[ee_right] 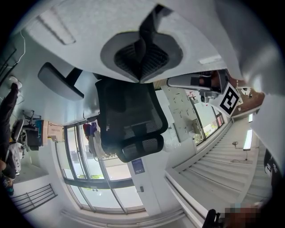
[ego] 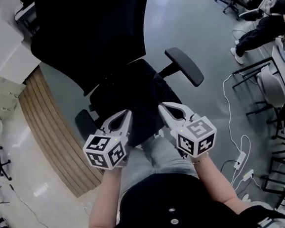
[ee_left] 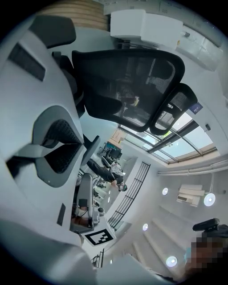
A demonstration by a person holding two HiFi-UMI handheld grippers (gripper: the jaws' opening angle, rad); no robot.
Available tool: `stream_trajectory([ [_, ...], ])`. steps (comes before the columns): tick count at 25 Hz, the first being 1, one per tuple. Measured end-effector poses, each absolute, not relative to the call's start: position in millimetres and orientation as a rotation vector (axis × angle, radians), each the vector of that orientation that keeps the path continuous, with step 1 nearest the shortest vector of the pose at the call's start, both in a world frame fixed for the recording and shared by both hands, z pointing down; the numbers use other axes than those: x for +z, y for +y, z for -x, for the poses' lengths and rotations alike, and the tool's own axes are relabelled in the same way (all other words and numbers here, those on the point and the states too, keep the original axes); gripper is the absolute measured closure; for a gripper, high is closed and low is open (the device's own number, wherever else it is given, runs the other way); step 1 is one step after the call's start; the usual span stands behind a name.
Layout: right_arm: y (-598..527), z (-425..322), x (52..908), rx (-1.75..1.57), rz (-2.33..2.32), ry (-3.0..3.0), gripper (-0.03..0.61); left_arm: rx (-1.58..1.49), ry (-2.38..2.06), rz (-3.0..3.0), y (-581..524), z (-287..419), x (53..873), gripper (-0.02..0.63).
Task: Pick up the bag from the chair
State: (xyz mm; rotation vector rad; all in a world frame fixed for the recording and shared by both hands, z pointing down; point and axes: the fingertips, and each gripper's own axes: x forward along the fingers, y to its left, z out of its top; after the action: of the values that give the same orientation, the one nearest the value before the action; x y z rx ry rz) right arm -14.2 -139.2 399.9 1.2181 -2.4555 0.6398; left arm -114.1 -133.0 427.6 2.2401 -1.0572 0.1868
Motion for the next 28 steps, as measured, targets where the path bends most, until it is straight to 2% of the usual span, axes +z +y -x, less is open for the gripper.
stream_trajectory([
  [14, -201, -15, 445, 0.692, -1.082, -2.416, 0.58, 0.222, -1.205, -2.089, -181, 98, 471, 0.595],
  [28, -230, -10, 520, 0.747, -0.983, -2.337, 0.578, 0.273, -1.367, -1.893, -208, 118, 544, 0.594],
])
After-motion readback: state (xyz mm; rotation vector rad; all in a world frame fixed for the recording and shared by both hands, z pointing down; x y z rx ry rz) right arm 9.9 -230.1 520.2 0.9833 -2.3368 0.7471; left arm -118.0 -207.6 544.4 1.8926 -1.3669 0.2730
